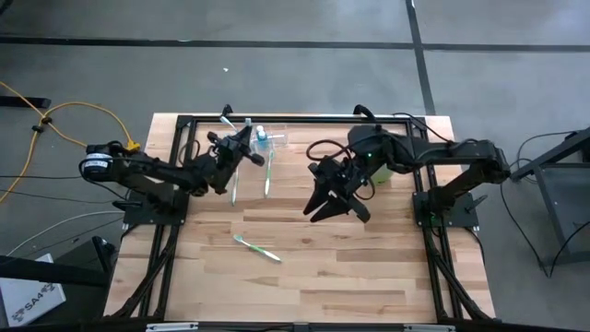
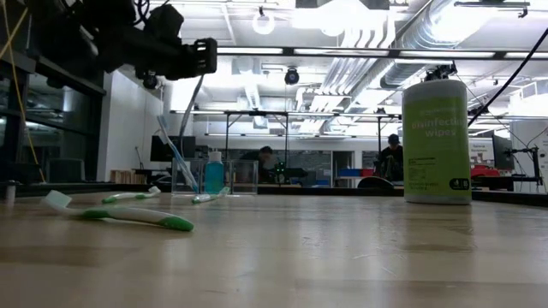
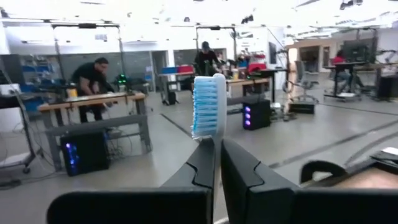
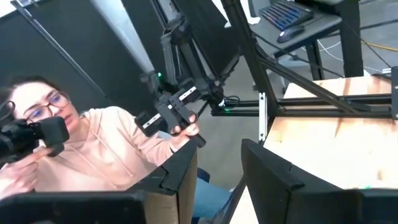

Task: Pick & Place toothbrushing station
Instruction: Put the blue toothbrush into the left section of the transparent organizer

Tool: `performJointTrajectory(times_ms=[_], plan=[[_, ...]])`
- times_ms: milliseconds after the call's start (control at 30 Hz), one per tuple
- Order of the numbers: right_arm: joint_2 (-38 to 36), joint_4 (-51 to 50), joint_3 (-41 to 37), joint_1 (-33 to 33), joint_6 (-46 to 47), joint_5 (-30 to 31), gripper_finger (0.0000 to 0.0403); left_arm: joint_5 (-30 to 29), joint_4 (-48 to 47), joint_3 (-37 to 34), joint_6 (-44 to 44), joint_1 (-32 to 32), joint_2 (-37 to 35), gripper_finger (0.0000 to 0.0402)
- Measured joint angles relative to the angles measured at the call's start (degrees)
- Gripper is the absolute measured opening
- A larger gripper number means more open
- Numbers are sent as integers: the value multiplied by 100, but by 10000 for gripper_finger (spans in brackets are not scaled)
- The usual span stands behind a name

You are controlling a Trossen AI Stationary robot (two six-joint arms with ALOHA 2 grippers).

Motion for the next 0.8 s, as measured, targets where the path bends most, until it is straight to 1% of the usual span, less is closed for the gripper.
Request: performJointTrajectory(times_ms=[100, 200, 367, 500, 567, 633, 800], plan=[[0, 8, 0, 49, -35, 2, 116, 279, -7, -1, -118, 293, 7, 2], [0, -26, 0, 123, -100, 131, 116, 462, 24, -1, -289, 570, 128, 2], [0, -88, 0, 206, -123, 184, 116, 885, 340, 1, -735, 990, 492, 2], [0, -167, 0, 263, -140, 253, 116, 989, 972, 1, -772, 1135, 973, 2], [0, -229, 0, 263, -141, 253, 116, 1038, 1455, 1, -615, 1131, 1267, 2], [0, -275, 0, 263, -143, 254, 116, 1041, 1512, 16, -501, 1129, 1483, 2], [0, -281, 0, 259, -143, 263, 116, 960, 1513, 32, -671, 1177, 1886, 2]])
